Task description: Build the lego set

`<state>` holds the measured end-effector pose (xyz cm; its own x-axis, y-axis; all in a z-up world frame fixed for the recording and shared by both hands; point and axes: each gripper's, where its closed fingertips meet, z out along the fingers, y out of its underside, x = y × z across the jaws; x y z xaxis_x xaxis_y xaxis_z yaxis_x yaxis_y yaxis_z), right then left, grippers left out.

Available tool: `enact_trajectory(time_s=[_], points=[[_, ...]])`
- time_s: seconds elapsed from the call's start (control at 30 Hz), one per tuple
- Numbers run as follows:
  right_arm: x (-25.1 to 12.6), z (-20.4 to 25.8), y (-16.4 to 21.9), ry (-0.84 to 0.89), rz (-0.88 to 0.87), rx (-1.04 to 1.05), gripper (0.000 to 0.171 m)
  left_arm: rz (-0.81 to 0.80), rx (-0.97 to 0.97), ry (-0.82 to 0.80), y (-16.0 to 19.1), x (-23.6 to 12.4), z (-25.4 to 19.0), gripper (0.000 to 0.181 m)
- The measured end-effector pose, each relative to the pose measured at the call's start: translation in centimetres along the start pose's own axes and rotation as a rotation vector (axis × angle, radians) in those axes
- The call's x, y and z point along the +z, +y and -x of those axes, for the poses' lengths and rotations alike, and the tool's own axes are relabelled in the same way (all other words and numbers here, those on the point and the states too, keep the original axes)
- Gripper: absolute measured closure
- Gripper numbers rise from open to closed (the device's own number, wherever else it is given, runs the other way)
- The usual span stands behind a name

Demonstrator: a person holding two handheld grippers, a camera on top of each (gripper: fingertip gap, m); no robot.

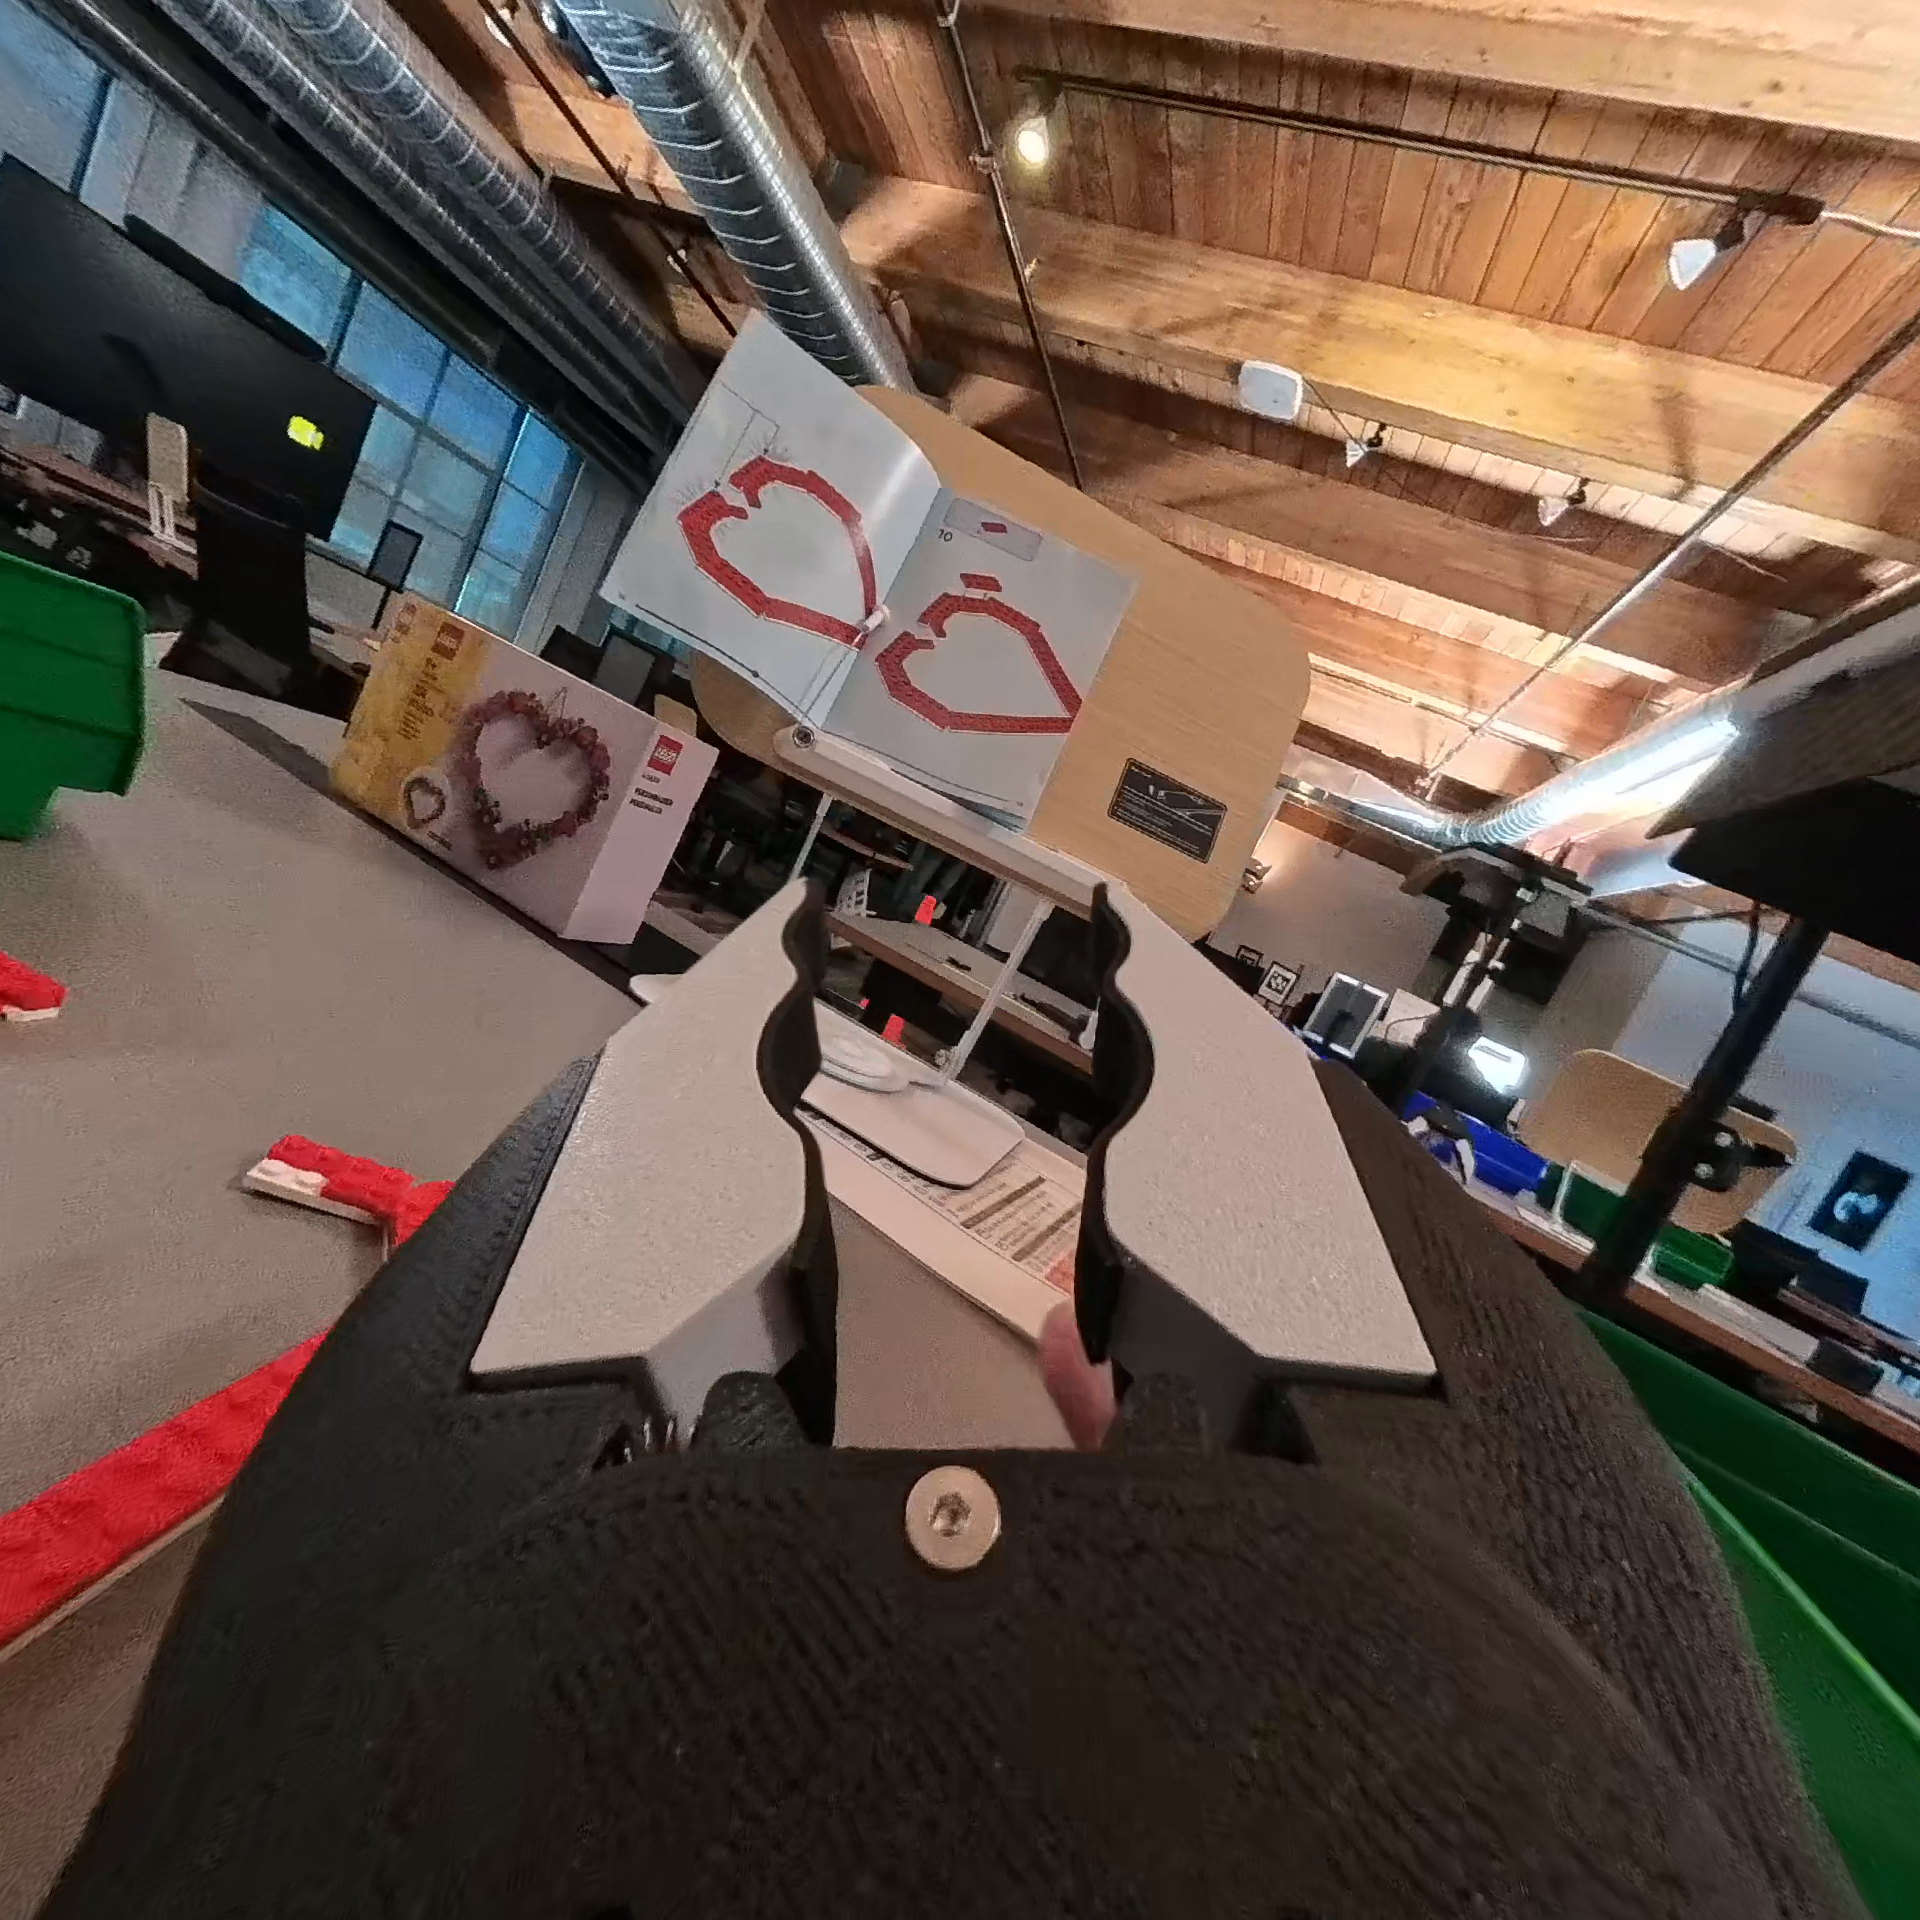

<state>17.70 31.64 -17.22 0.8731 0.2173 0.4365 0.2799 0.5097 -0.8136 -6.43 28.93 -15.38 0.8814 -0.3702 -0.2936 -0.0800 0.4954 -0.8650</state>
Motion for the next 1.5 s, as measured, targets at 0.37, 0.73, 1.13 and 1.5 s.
enact_trajectory(time_s=[0.37, 0.73, 1.13, 1.5], points=[[0.8, -0.5, 0.5, 0.000, -0.018, 0.043, 0.114, -0.029, 0.178, 0.093, 0.5, 0.1, -2.2, 0.081], [1.0, 0.5, 0.7, -0.047, -0.012, 0.043, 0.116, -0.021, 0.100, 0.170, 1.0, 0.1, -3.3, 0.083], [1.1, 0.7, 0.9, -0.070, -0.010, 0.067, 0.120, -0.010, 0.087, 0.185, 1.2, 0.0, -3.6, 0.087], [1.1, 1.0, 1.0, -0.084, -0.004, 0.059, 0.123, -0.006, 0.102, 0.200, 1.3, -0.1, -4.0, 0.091]])
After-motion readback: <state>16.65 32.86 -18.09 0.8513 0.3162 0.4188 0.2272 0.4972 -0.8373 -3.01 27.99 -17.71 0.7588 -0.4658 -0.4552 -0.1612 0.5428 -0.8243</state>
